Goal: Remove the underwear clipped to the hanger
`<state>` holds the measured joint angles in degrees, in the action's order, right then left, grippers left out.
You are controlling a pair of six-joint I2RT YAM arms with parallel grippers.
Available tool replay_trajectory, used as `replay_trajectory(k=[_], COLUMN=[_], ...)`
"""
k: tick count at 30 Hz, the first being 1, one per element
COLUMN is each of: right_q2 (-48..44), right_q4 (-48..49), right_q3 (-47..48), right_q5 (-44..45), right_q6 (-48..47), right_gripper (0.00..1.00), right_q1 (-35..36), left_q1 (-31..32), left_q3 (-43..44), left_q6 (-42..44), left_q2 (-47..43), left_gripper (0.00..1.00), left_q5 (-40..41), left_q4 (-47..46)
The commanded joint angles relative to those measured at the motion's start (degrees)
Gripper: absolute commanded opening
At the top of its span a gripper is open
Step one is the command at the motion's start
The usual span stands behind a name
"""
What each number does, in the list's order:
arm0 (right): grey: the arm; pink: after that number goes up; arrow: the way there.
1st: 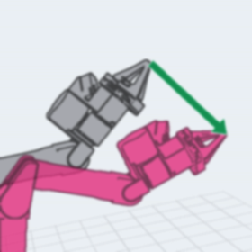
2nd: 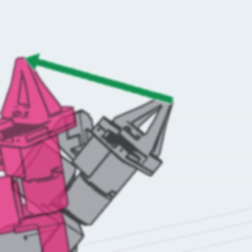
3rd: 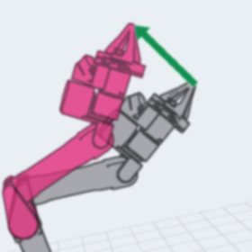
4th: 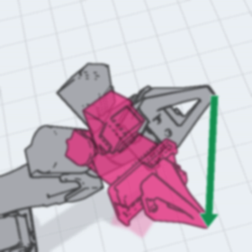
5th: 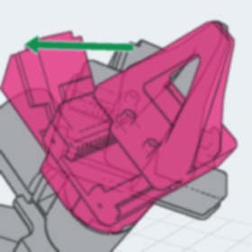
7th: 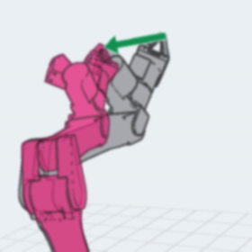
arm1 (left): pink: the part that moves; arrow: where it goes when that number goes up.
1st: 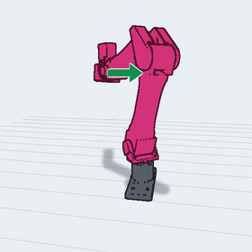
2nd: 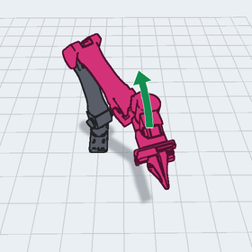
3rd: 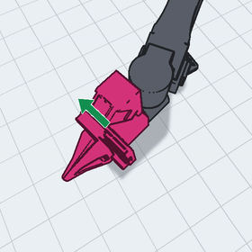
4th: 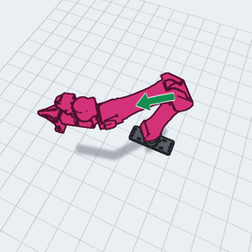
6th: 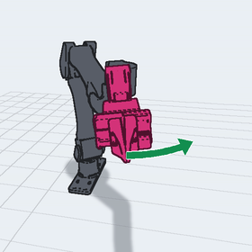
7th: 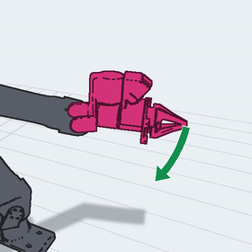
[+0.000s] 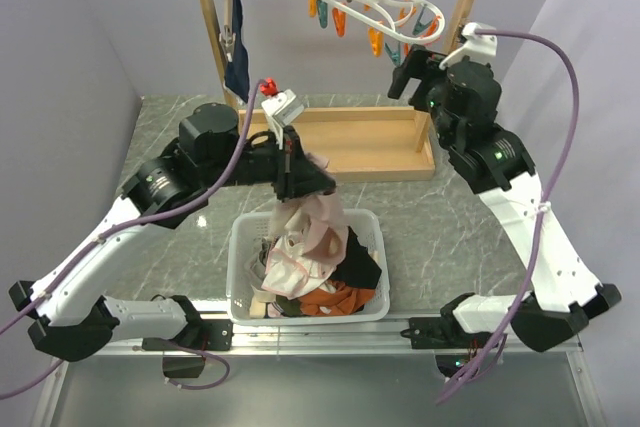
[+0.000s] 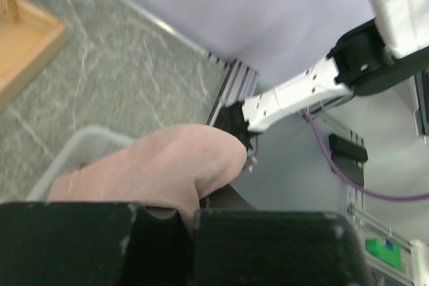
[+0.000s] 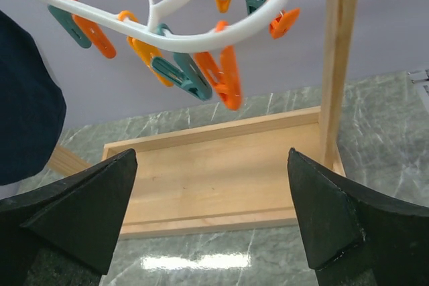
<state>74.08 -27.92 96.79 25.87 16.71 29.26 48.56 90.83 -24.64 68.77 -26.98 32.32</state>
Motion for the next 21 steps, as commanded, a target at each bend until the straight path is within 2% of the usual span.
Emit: replay_trajectory(k=[1, 3, 4, 13, 18, 21], right_q2=[-3.15, -4.38, -4.73, -8.69, -11.50, -12.47], right_q4=[0.50, 0.68, 0.59, -0.11, -1.26, -2.39], right_q3=[-2.39, -3.80, -4.24, -10.57, -15.31, -17.86], right_q5=[0.32, 0.50, 0.50, 1.29, 1.38, 0.85], right_q6=[0.96, 0.96, 1.04, 2.45, 4.38, 6.84], right_gripper=[1.00, 1.00, 1.00, 1.00, 1.00, 1.00], right_q1=[-0.87, -0.87, -0.87, -0.87, -0.87, -0.78], left_q1=[-0.13, -0.04, -0.04, -0.04, -0.04, -0.04], left_q3=[2.17, -0.46, -4.56, -32.42, -39.75, -44.67], left_q6=[2.14, 1.62, 1.18, -2.07, -4.88, -7.17], left_q2=[-0.48, -2.14, -2.85, -4.09, 2.06, 5.48], left_gripper=[0.01, 0.01, 0.01, 0.01, 0.01, 0.01], left_q5=[0.96, 3.15, 4.64, 11.42, 8.62, 6.06], left_q4=[15.30, 17.08, 16.47, 0.83, -3.39, -9.98])
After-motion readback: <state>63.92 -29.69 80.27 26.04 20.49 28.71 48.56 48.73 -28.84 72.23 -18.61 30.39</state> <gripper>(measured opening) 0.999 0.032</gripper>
